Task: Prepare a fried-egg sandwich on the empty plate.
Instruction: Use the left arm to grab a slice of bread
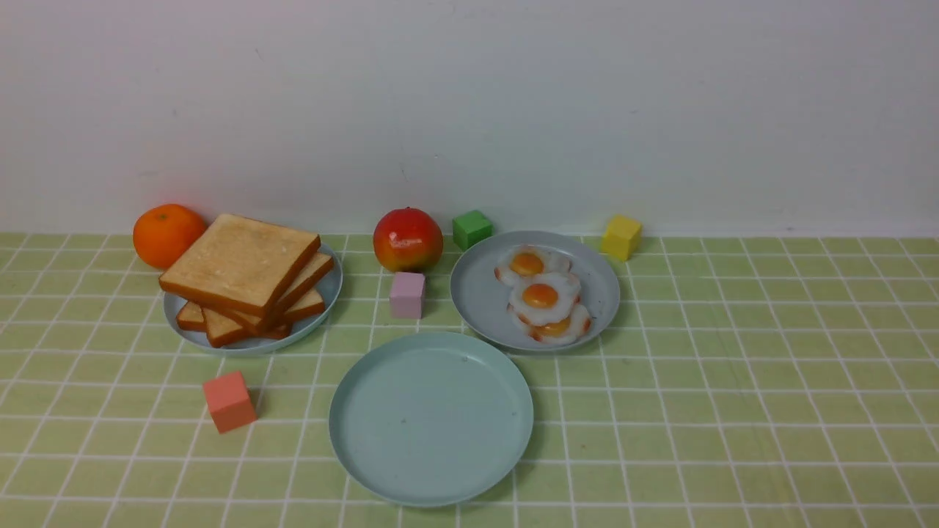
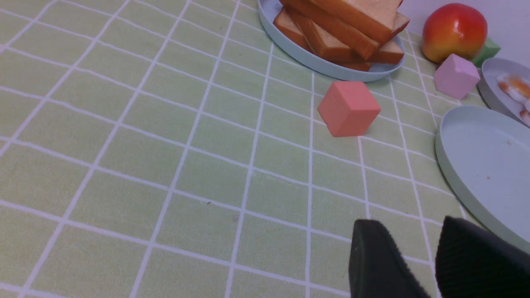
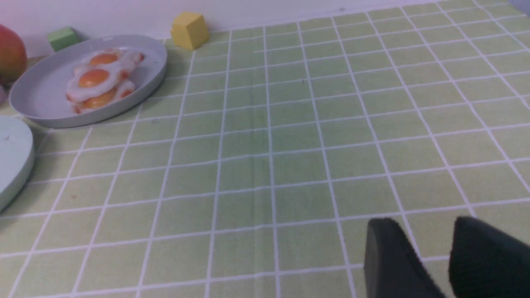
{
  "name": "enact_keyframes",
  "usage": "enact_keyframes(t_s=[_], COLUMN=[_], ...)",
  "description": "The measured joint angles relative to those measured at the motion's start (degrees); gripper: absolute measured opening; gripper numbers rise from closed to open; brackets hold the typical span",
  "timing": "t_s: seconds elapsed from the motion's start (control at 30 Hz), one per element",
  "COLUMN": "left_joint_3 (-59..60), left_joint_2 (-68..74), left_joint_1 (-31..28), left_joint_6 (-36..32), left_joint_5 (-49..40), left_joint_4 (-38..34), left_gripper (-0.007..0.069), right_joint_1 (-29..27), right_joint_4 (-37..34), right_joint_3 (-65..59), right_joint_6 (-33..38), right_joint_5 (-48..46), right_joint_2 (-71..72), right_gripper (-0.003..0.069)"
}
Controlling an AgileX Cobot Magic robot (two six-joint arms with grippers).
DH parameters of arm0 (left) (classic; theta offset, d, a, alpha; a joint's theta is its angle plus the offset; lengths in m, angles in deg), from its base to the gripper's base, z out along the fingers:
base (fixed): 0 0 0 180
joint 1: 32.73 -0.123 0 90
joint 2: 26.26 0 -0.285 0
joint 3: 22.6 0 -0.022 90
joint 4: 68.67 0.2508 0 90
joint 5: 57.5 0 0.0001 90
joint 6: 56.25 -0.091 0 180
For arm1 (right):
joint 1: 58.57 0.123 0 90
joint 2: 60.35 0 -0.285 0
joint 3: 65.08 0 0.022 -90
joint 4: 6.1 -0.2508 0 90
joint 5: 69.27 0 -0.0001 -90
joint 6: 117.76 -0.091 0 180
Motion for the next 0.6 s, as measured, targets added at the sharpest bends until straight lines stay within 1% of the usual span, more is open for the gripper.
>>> enact_keyframes(t_s=[0.2, 0.27, 0.3, 0.43, 0.47, 0.5, 0.6], left_joint_3=[0.00, 0.00, 0.00, 0.00, 0.00, 0.00, 0.00], left_joint_2=[0.00, 0.00, 0.00, 0.00, 0.00, 0.00, 0.00], left_joint_1=[0.00, 0.00, 0.00, 0.00, 0.00, 0.00, 0.00], left_joint_6=[0.00, 0.65, 2.93, 9.99, 9.99, 11.68, 12.96], left_joint_5=[0.13, 1.94, 5.60, 13.59, 13.98, 16.90, 20.59], left_joint_4=[0.06, -0.57, -4.07, -15.54, -16.10, -20.08, -24.93], left_gripper=[0.0237, 0.0237, 0.0237, 0.0237, 0.0237, 0.0237, 0.0230], right_joint_1=[0.00, 0.00, 0.00, 0.00, 0.00, 0.00, 0.00], right_joint_4=[0.00, 0.00, 0.00, 0.00, 0.00, 0.00, 0.00], right_joint_3=[0.00, 0.00, 0.00, 0.00, 0.00, 0.00, 0.00], right_joint_6=[0.00, 0.00, 0.00, 0.00, 0.00, 0.00, 0.00], right_joint_5=[0.00, 0.00, 0.00, 0.00, 0.00, 0.00, 0.00], right_joint_2=[0.00, 0.00, 0.00, 0.00, 0.00, 0.00, 0.00], right_gripper=[0.0241, 0.0241, 0.0241, 0.0241, 0.0241, 0.0241, 0.0241])
